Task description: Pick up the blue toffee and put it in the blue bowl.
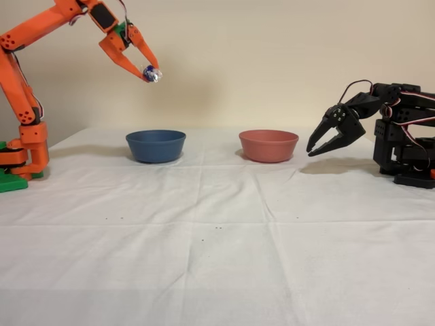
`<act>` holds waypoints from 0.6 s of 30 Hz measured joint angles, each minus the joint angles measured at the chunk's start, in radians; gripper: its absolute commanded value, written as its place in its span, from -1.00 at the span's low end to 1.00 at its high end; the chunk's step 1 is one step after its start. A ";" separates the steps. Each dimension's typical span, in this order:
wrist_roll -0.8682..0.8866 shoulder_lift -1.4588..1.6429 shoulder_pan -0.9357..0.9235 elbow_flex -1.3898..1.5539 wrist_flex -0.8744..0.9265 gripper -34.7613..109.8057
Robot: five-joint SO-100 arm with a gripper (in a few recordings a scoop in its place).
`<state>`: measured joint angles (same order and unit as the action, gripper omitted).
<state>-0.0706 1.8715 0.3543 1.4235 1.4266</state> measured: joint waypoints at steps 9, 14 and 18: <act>0.075 -0.147 0.170 0.006 -0.038 -0.30; 0.084 -0.193 0.225 0.081 -0.087 -0.30; 0.104 -0.229 0.275 0.135 -0.123 -0.30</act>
<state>0.0337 1.6429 0.6289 1.5585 1.3039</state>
